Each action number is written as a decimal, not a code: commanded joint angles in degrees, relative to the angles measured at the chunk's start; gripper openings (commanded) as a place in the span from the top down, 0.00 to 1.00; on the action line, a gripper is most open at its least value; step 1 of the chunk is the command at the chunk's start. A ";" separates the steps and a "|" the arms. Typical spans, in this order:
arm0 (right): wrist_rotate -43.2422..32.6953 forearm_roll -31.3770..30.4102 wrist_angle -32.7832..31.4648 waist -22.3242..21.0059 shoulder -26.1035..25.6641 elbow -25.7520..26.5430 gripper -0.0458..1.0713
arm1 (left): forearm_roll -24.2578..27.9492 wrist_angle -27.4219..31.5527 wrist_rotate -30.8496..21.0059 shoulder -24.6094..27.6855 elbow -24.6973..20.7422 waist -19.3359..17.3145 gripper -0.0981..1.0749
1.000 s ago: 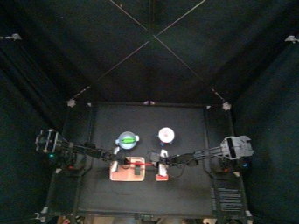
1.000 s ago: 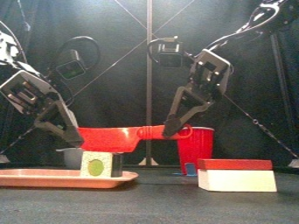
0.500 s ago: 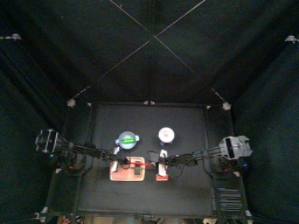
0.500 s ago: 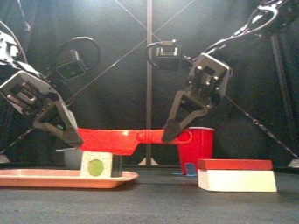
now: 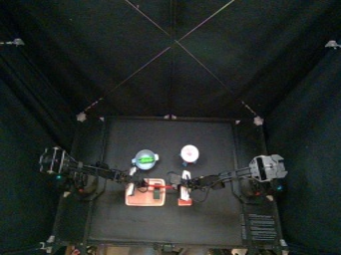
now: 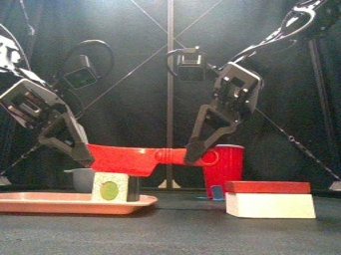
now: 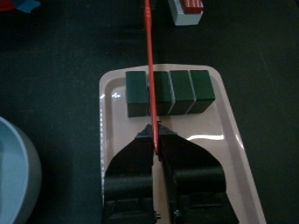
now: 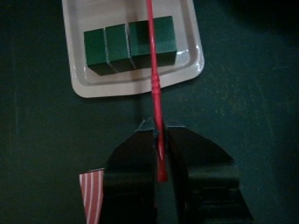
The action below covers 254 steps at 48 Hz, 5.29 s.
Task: Cut sushi roll
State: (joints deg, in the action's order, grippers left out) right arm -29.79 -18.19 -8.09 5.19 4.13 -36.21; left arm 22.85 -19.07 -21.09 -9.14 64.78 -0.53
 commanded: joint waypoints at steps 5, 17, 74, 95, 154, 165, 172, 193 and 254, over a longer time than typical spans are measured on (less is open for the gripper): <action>0.00 -0.53 -0.26 0.62 -2.37 0.18 0.58 | 0.26 0.44 -0.18 -1.32 0.53 -0.09 0.62; -0.09 -0.53 -0.09 0.53 -1.93 0.09 0.58 | 0.26 0.44 -0.09 -0.53 0.62 -0.18 0.62; -0.09 -0.53 -0.18 0.00 0.53 0.53 0.58 | 0.88 0.53 -0.09 4.57 -0.53 -1.14 0.62; 0.00 -2.90 -0.18 -0.70 -0.79 2.37 0.58 | 0.88 0.44 -0.09 3.16 -0.88 -1.14 0.62; -0.09 -3.25 -0.09 -0.79 2.02 1.41 0.58 | 1.58 0.44 -0.09 4.66 -0.79 -1.14 0.63; -0.09 -2.90 -0.09 -0.79 4.31 1.76 0.58 | 1.58 0.53 -0.18 6.50 -1.14 -1.14 0.63; -0.09 -2.64 -0.09 -0.79 5.36 2.11 0.58 | 1.58 0.62 -0.18 7.12 -1.14 -1.14 0.63; -0.09 -2.46 -0.53 -1.32 4.57 3.43 0.58 | 1.58 3.08 -0.18 7.12 -2.90 -1.23 0.63; 0.00 -3.52 -0.18 -4.04 1.14 4.13 0.58 | 1.41 3.25 -0.35 4.92 -3.78 -3.52 0.63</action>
State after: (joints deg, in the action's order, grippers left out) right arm -29.79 -21.45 -8.79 1.14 7.91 -33.31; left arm 24.35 -15.56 -21.27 -3.60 61.79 -4.04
